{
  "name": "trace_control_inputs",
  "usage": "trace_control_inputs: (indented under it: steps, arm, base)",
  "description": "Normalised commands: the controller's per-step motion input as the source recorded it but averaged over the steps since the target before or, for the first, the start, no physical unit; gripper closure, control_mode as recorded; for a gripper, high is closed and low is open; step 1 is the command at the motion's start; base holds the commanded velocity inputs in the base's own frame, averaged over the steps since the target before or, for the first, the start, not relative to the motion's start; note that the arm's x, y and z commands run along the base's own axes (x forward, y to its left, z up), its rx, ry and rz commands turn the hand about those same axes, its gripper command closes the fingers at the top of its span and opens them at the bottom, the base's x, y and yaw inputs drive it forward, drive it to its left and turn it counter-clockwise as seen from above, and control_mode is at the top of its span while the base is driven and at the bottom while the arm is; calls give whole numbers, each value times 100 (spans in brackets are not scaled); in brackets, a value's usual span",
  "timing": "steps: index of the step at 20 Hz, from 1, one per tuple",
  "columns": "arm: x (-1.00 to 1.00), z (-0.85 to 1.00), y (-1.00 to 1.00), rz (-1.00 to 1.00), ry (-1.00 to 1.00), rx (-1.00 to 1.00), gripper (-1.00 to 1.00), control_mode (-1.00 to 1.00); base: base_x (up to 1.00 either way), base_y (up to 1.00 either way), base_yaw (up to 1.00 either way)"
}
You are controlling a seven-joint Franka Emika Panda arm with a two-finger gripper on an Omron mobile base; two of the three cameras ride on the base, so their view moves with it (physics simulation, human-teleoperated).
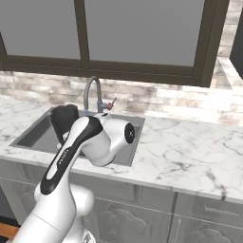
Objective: Turn on the sink faucet and place the jug under the water for a few seconds to fill it up.
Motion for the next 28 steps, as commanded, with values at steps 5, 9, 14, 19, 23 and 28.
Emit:
trace_control_inputs:
  steps: [5, 9, 14, 19, 23, 28]
  arm:
    - [0, 0, -6, 1, 0, 0, 100, -100]
    - [11, 0, -8, 3, 0, 0, 100, -100]
    - [28, -5, -6, 6, 3, 0, 100, -100]
    - [42, -3, -13, 8, 8, 0, 100, -100]
    - [32, -1, -28, 11, 6, 3, 100, -100]
    - [29, -7, -24, 9, 2, 6, 100, -100]
  base:
    - [0, 0, 0]
    - [0, 0, 0]
    - [0, 0, 0]
    - [0, 0, 0]
    - [0, 0, 0]
    - [0, 0, 0]
